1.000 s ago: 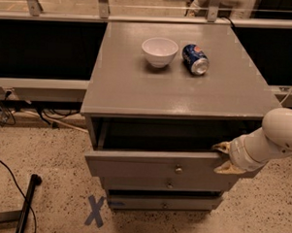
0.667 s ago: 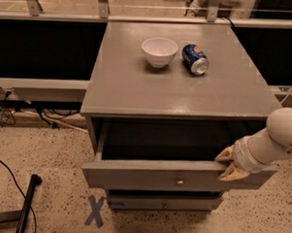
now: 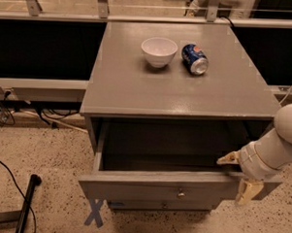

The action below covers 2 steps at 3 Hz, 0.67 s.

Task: Open top drawer

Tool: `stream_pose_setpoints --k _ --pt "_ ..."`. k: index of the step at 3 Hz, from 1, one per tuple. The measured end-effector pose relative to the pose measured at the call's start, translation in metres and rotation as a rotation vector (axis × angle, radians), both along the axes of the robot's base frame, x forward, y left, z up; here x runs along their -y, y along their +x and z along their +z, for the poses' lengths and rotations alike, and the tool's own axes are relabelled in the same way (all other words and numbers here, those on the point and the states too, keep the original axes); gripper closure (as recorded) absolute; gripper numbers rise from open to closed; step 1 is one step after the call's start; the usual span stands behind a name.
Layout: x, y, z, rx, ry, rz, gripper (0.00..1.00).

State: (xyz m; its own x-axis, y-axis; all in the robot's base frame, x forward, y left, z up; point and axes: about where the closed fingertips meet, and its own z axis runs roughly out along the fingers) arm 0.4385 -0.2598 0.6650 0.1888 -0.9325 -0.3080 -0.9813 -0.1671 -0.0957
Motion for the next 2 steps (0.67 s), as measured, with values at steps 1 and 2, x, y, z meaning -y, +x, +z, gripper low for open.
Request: stream_pose_setpoints --k 1,2 --pt "0.0 0.0 0.0 0.001 0.0 0.001 0.0" --pt "-0.008 0.009 0.022 0.015 -0.056 0.016 0.0"
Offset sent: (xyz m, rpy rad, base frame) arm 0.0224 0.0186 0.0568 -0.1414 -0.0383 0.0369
